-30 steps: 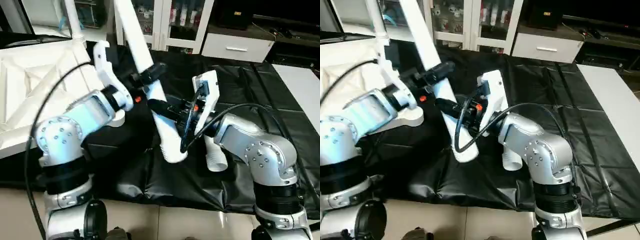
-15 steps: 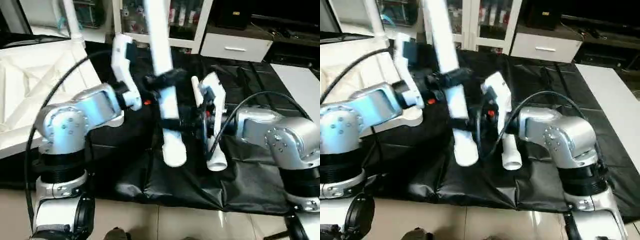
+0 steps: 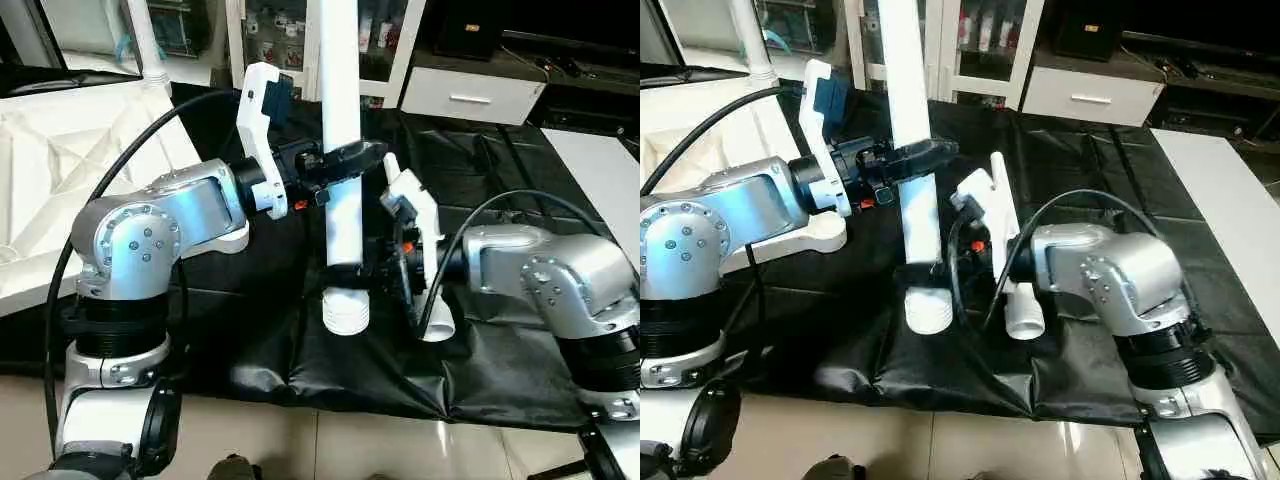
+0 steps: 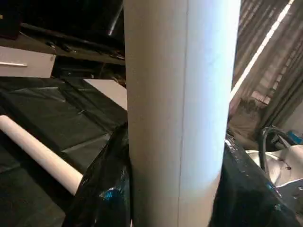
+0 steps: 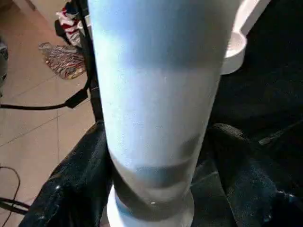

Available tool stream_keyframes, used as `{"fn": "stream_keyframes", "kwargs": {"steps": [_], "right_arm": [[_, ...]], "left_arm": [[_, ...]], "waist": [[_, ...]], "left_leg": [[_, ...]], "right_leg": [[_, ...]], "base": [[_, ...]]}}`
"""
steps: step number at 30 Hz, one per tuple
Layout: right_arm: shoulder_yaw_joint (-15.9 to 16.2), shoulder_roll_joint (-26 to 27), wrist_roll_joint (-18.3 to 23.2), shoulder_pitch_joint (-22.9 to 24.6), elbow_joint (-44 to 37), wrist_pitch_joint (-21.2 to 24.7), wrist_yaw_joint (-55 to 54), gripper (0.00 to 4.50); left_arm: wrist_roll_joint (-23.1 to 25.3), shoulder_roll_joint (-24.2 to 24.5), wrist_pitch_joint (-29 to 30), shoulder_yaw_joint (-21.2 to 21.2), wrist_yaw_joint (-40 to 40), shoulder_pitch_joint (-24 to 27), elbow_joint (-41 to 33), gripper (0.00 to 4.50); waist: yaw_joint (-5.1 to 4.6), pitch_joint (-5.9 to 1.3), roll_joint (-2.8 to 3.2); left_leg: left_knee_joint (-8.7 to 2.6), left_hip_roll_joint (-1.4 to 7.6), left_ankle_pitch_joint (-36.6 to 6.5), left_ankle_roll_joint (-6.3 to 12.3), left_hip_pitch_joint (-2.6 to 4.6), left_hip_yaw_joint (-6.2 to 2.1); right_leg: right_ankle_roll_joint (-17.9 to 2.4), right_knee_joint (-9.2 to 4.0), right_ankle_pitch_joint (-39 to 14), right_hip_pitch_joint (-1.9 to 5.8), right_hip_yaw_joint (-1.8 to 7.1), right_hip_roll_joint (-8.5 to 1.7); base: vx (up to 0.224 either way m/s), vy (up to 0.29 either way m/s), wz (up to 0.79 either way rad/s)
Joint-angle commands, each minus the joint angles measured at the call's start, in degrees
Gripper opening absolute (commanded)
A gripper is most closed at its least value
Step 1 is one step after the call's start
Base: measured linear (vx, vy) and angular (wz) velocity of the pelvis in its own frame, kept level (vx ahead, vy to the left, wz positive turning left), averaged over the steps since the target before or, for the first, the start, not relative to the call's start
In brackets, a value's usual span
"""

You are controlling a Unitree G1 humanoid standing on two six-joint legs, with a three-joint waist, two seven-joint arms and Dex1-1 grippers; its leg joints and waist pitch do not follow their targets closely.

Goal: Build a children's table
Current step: Pick table leg

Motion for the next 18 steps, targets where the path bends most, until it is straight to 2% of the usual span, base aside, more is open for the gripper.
{"fn": "stream_keyframes", "kwargs": {"steps": [1, 13, 14, 17, 18], "right_arm": [[0.0, -0.3, -0.8, -0.3, 0.3, -0.9, 0.6, 3.23], [-0.1, 0.2, -0.7, 0.2, 0.0, -1.8, 1.2, 3.23], [-0.2, 0.3, -0.8, 0.3, 0.0, -1.9, 1.1, 2.95], [-0.5, 0.7, -0.9, 0.3, 0.3, -2.3, 0.8, 2.82], [-0.7, 0.8, -0.9, 0.3, 0.5, -2.4, 0.8, 2.53]], "left_arm": [[-0.9, 0.1, -0.5, -0.9, -1.0, -0.7, -0.7, 1.79], [-1.0, -0.2, -0.3, -1.1, -2.5, -0.3, -0.8, 1.79], [-1.0, -0.3, -0.3, -1.1, -2.5, -0.3, -0.8, 1.79], [-1.2, -0.5, -0.1, -1.0, -2.5, -0.2, -1.0, 1.79], [-1.1, -0.6, -0.1, -1.0, -2.6, -0.2, -1.0, 1.79]], "waist": [[0.2, -4.67, 0.17], [0.36, -4.76, 0.2], [0.37, -4.77, 0.2], [0.36, -4.77, 0.15], [0.4, -4.79, 0.19]], "left_leg": [[-3.53, 2.98, -2.8, -1.07, 0.7, -0.97], [-3.49, 2.98, -2.4, -0.79, 0.75, -0.95], [-3.47, 2.95, -2.3, -0.79, 0.72, -0.96], [-3.46, 2.9, -2.1, -0.63, 0.62, -0.97], [-3.46, 2.92, -2.1, -0.64, 0.68, -0.97]], "right_leg": [[-11.7, -4.0, -1.1, 3.23, 3.6, -5.09], [-12.3, -3.81, 0.4, 3.27, 3.58, -5.05], [-12.3, -3.79, 0.5, 3.31, 3.59, -5.04], [-12.3, -3.76, 0.9, 3.35, 3.57, -5.02], [-12.3, -3.77, 0.8, 3.33, 3.56, -5.05]], "base": [[0.0, 0.0, 0.0], [0.0, 0.0, 0.0], [0.0, 0.0, 0.0], [0.0, 0.0, 0.0], [0.0, 0.0, 0.0]]}}
